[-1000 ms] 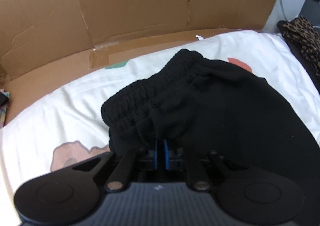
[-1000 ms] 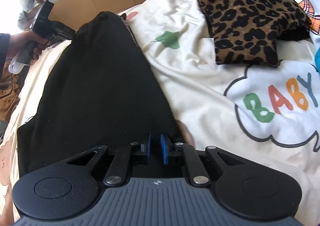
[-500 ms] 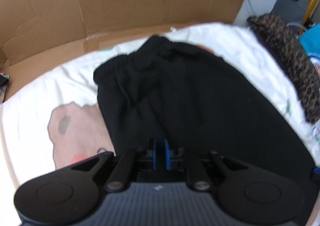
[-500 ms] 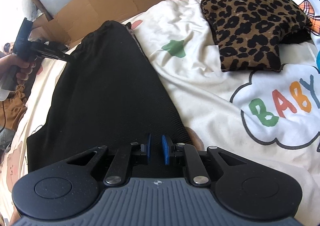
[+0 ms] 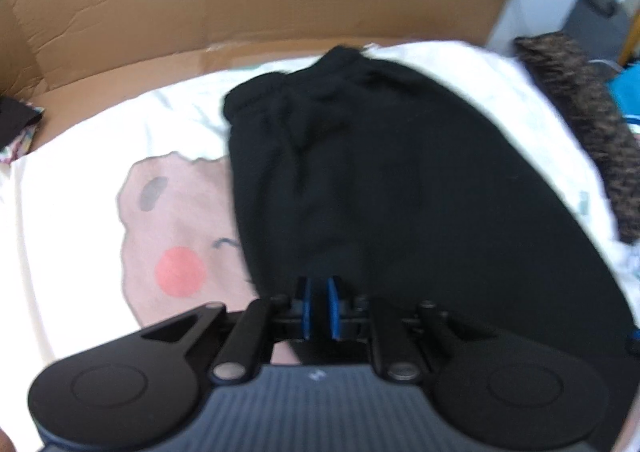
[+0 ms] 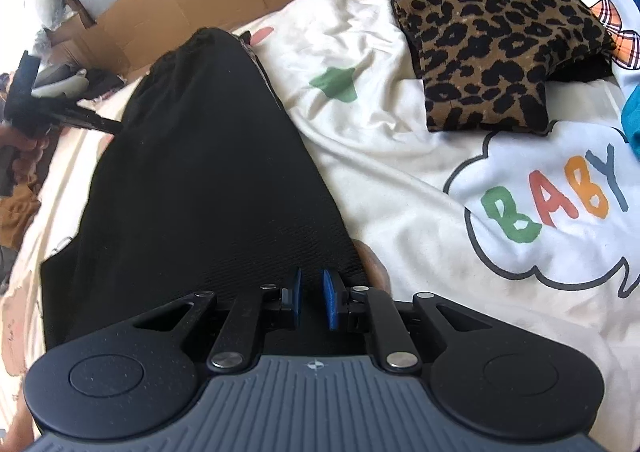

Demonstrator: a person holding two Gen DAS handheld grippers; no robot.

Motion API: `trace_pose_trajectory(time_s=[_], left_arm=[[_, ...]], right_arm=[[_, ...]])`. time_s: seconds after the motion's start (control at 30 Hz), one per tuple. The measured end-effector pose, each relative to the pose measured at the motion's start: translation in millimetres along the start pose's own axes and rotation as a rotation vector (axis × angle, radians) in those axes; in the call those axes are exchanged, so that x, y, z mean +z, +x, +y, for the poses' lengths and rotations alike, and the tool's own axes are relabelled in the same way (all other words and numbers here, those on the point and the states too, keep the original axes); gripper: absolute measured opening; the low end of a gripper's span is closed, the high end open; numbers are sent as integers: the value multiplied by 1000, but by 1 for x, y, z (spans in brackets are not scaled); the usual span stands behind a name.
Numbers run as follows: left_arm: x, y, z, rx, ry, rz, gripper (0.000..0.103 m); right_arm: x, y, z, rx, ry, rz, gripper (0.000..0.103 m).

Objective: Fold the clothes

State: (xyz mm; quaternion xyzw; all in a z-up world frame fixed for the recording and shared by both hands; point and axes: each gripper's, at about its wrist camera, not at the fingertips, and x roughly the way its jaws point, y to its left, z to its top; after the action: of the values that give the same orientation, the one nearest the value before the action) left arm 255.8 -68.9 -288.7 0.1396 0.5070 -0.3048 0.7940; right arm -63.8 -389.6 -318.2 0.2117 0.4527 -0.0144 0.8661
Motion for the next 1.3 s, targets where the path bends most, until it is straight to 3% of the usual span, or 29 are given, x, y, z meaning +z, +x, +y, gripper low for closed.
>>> trace_pose_trajectory(time_s=[0.13,0.3,0.5,0.63,0.83,0.93,1.2,1.27,1.3], left_arm=[[-17,-4,-21,-77,19,13,11],[-45,6,-23,-78,-34,40,11],[-80,2,-21,-90,-152,10,10],[-109,-3,-29,-114,-147,38,10],[-149,-21,-40,-119,-171,58,10],[-163,-30,-44,-109,-132,68,10],[-173,-66,-27,-58,-154,49,10],[-173,-74,-21,-42,-165,43,16],[-172,-75,-16,-37,-186,41,23]], right_arm=[[4,2,9,15,-15,0,17],[4,14,16,-9,-17,18,18],[1,14,17,-65,-58,22,18],[1,11,10,-75,-60,33,18],[-1,13,11,-92,-65,46,18],[-1,14,12,-94,-77,53,18],[-1,7,14,-97,-80,64,19],[0,3,15,-96,-84,55,20],[0,0,16,-95,-86,50,24]])
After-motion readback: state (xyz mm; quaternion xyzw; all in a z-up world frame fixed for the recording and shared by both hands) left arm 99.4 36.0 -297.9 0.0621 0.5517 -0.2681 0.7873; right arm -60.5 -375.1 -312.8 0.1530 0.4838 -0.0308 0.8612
